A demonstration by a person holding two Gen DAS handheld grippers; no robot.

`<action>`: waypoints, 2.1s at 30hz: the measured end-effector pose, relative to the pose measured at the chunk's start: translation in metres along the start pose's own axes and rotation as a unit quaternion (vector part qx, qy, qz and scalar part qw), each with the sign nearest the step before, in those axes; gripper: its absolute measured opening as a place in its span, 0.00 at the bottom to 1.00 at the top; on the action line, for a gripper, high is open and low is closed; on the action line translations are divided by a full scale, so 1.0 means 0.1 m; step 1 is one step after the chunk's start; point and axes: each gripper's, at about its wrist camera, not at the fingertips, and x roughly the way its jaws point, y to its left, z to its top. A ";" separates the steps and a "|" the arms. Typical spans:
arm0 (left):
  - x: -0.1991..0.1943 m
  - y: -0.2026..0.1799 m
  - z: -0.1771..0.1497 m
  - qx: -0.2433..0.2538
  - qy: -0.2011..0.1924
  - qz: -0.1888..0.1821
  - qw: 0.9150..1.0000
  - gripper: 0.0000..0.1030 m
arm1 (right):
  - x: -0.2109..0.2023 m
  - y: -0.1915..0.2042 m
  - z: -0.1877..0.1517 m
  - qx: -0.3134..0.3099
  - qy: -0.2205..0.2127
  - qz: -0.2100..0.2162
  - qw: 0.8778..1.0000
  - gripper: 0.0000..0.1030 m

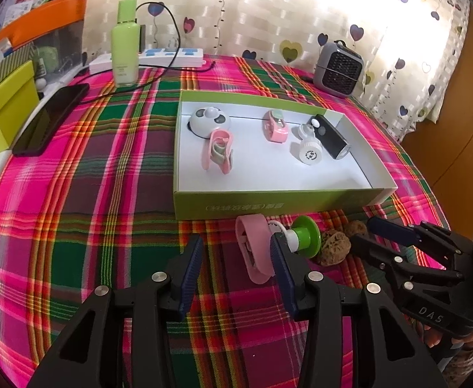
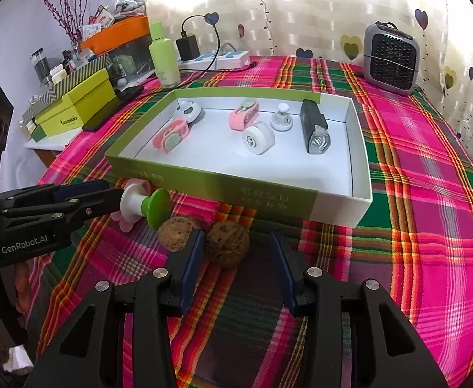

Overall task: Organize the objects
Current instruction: 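Grasp the second pink hook clip with the left tool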

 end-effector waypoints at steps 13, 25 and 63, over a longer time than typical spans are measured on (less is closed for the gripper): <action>0.08 -0.04 0.03 -0.001 0.004 -0.005 1.000 0.44 | 0.05 -0.02 -0.01 0.002 0.008 -0.008 1.000 0.42; 0.16 -0.04 -0.01 0.002 0.012 0.007 1.000 0.44 | 0.05 -0.03 0.00 -0.002 0.007 -0.010 1.000 0.41; 0.18 0.00 0.03 0.006 0.005 0.039 0.999 0.21 | 0.06 -0.01 0.02 -0.012 0.001 -0.013 1.000 0.31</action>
